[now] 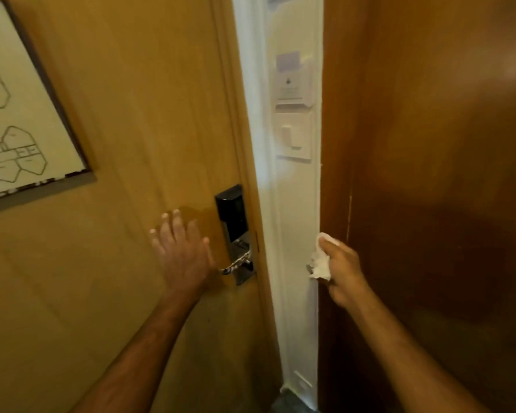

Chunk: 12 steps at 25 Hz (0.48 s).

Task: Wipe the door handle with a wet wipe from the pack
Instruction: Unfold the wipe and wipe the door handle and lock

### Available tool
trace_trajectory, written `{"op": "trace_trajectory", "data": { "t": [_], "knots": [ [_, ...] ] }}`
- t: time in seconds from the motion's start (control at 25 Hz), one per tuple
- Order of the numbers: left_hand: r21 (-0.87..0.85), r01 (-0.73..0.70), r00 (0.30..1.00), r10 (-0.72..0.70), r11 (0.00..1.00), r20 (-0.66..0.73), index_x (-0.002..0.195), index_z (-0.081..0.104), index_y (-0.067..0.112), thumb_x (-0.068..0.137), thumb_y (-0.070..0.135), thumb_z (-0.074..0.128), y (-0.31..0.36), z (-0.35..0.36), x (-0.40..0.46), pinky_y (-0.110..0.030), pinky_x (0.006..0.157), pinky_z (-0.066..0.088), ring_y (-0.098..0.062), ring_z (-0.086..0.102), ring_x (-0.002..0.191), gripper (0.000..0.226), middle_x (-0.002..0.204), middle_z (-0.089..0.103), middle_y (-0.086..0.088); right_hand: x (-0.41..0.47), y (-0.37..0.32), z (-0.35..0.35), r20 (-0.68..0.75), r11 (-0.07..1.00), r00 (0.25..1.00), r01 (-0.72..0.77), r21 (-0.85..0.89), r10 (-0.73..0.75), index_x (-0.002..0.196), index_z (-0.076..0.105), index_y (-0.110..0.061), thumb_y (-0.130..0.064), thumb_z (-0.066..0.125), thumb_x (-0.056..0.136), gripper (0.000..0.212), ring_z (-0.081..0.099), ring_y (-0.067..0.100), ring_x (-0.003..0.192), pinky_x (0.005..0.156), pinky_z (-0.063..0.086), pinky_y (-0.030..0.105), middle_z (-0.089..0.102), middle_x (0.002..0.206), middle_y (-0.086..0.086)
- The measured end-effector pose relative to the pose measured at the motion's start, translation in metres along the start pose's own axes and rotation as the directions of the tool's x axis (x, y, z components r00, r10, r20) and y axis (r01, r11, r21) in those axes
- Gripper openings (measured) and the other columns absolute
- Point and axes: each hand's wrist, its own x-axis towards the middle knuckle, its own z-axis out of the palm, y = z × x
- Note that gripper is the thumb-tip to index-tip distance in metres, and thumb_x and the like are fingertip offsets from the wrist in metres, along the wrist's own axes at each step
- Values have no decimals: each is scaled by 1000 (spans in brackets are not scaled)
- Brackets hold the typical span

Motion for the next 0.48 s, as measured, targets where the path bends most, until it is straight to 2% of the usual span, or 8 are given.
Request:
{"op": "trace_trajectory", "data": {
  "t": [0.08,0.16,0.28,0.32,0.4,0.48],
  "knots": [
    [135,-51,997,59,990,-54,143,47,-3,97,22,49,-47,8,-8,-63,120,-1,-46,20,150,53,159,32,-30,8,39,30,60,998,997,-46,-48,49,135,55,-20,-31,56,97,39,62,33,106,73,59,41,63,119,12],
    [240,-162,977,189,957,-94,151,39,-4,97,23,43,-76,16,-12,-60,122,-4,-42,15,152,60,163,27,-26,11,72,61,191,988,974,-96,-125,119,126,58,-15,-38,51,98,37,64,32,107,81,59,43,65,117,13],
    [364,-218,945,289,905,-151,156,31,-2,100,24,41,-94,32,-12,-58,124,-1,-37,10,155,63,167,18,-22,18,116,105,350,934,923,-23,-356,157,114,63,-6,-21,54,99,22,60,38,117,99,51,41,64,116,13],
    [415,-213,937,305,885,-169,157,29,-1,102,27,39,-96,37,-12,-59,124,1,-37,10,155,63,168,15,-21,19,129,116,365,900,925,67,-431,106,116,64,-8,-15,55,99,21,58,37,122,102,50,39,63,119,13],
    [501,-205,922,339,841,-190,158,28,-1,103,33,39,-101,45,-11,-60,125,3,-38,13,155,65,168,13,-22,18,153,126,309,766,946,273,-582,-102,125,66,-13,-16,58,97,29,59,28,121,99,53,33,63,132,7],
    [523,-202,910,357,828,-213,157,29,0,103,36,40,-104,54,-10,-60,125,4,-38,15,155,66,168,16,-22,18,167,131,212,685,932,360,-633,-294,125,68,-15,-21,64,93,33,60,21,117,94,54,29,62,133,3]
  ]
}}
